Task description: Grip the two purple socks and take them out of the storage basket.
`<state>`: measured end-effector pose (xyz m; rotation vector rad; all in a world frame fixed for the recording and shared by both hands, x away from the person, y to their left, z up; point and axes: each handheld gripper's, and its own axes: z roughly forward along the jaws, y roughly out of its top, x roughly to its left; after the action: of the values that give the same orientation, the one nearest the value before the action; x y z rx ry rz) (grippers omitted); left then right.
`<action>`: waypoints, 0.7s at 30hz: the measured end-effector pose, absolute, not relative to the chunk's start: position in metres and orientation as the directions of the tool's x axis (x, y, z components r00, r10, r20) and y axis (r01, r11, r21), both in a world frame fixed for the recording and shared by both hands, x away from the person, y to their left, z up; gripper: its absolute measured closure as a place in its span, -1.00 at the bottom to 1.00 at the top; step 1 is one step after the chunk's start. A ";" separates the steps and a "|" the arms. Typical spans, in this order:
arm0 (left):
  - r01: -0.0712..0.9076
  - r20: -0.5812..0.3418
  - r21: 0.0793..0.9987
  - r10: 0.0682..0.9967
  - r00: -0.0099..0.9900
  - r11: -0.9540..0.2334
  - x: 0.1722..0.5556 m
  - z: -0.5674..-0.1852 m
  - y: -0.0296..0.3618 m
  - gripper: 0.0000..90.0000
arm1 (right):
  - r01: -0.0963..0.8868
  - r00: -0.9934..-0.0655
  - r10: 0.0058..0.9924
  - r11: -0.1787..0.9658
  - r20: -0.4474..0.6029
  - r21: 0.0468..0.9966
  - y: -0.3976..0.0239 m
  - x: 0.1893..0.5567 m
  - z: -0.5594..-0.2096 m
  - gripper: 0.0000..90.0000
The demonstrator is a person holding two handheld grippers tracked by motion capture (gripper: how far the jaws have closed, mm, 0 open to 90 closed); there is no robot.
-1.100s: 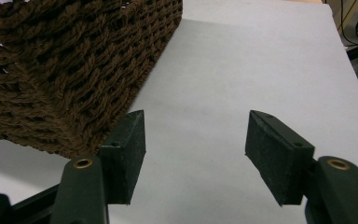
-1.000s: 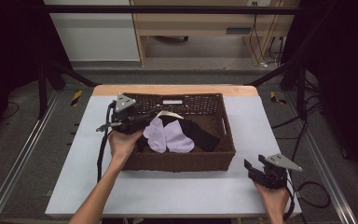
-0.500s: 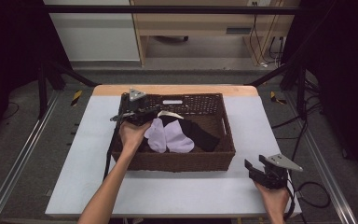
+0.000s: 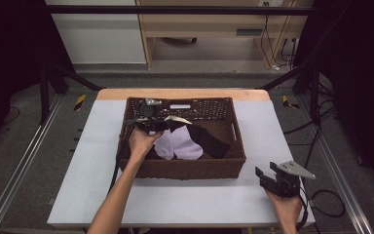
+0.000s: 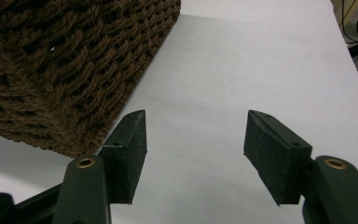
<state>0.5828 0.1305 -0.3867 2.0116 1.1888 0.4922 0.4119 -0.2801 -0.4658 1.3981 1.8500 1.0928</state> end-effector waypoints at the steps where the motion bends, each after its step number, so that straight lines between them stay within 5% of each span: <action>1: 0.588 -0.037 0.748 0.865 0.500 -0.308 0.582 -0.388 0.130 -0.10 | 0.491 -0.290 0.956 0.118 0.034 0.863 -0.280 0.412 -0.466 -0.13; 8: 0.623 0.040 0.668 0.855 0.517 -0.408 0.582 -0.399 0.121 -0.11 | 0.488 -0.291 0.956 0.126 0.026 0.864 -0.280 0.412 -0.467 -0.12; 21: 0.694 0.027 0.570 0.854 0.519 -0.440 0.589 -0.410 0.120 0.07 | 0.491 -0.294 0.955 0.128 0.026 0.862 -0.279 0.412 -0.467 -0.11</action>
<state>0.5891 0.1198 -0.4104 2.2649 1.2608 0.4285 0.4123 -0.2792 -0.4674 1.3918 1.8564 1.0856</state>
